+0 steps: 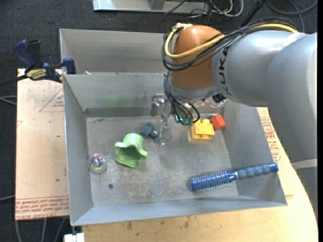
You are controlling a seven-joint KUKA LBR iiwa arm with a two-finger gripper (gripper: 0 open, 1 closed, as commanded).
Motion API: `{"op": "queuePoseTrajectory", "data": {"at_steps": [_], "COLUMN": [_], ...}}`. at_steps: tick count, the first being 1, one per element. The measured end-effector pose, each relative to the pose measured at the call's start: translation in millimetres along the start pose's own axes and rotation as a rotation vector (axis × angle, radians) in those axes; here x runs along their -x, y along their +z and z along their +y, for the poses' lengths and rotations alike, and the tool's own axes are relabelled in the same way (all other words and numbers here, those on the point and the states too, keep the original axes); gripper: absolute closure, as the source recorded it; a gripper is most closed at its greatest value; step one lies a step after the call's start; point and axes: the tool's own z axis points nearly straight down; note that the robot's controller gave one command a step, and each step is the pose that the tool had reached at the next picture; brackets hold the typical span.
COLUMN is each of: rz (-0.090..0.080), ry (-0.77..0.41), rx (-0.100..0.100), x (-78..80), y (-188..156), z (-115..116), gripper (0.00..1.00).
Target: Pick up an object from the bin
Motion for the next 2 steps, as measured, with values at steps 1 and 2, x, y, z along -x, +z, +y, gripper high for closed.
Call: {"op": "queuePoseTrajectory", "data": {"at_steps": [1, 2], "rz": [0.001, -0.007], "ry": [-0.073, -0.063], "rx": [0.002, 0.0], "x": [-45.9, -41.4], "y": [68.0, 63.0], "z": [74.9, 69.6], "gripper": [0.0, 1.0]}}
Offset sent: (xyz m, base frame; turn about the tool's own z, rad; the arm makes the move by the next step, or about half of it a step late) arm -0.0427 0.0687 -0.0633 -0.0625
